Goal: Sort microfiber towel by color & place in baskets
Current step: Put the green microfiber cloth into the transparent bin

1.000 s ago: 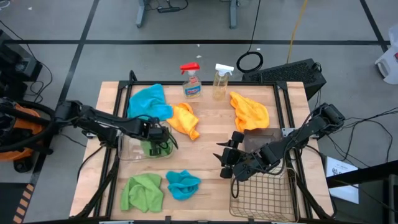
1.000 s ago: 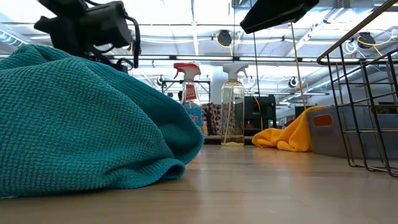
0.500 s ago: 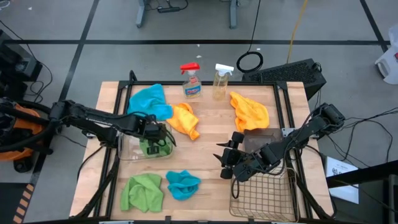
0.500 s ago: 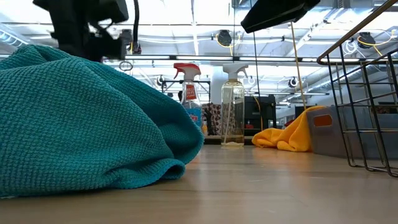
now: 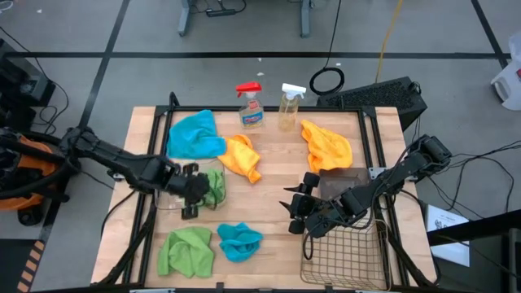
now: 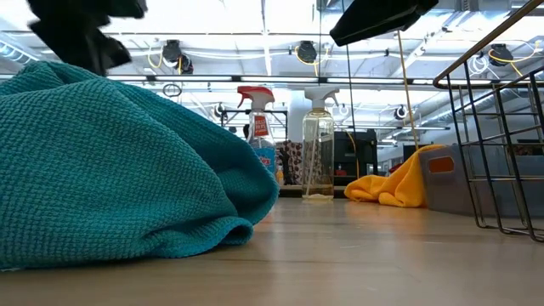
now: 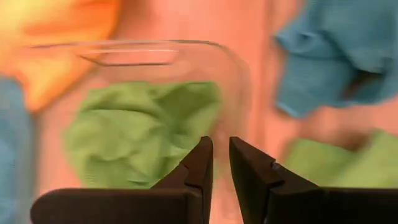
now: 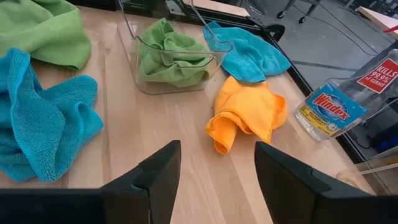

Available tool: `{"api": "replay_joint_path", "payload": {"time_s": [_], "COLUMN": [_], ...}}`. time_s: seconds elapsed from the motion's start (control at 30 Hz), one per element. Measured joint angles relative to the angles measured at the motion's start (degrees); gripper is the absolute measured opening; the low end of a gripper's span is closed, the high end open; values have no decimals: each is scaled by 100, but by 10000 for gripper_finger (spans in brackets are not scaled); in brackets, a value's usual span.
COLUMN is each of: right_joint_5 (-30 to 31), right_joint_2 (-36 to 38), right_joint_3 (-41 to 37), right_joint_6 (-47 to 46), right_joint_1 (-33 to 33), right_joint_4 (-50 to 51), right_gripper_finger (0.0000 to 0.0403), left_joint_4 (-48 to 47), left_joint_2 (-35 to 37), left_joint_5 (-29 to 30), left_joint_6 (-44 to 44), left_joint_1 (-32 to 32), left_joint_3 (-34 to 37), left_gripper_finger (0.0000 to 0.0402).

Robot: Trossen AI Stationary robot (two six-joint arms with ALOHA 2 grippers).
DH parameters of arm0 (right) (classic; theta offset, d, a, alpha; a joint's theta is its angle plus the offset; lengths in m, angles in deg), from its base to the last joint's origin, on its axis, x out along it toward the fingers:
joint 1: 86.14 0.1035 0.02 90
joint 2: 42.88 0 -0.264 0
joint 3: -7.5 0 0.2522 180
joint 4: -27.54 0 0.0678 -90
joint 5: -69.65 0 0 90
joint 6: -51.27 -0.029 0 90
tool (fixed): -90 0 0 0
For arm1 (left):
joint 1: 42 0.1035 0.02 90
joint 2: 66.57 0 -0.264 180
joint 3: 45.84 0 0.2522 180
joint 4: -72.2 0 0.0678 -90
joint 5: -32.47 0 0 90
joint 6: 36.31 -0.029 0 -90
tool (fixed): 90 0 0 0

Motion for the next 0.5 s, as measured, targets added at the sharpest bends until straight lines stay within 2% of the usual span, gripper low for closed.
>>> {"api": "replay_joint_path", "payload": {"time_s": [0.3,0.5], "right_joint_5": [0,-44], "right_joint_2": [0,0], "right_joint_3": [0,0], "right_joint_6": [-141,-152], "right_joint_1": [22,15], "right_joint_4": [10,-114], "right_gripper_finger": [196,196], "left_joint_4": [445,761], "left_joint_2": [-291,-769], "left_joint_5": [-319,-317], "left_joint_6": [2013,3297], "left_joint_1": [-1762,-2447], "left_joint_3": [0,0], "left_gripper_finger": [61,71]}}
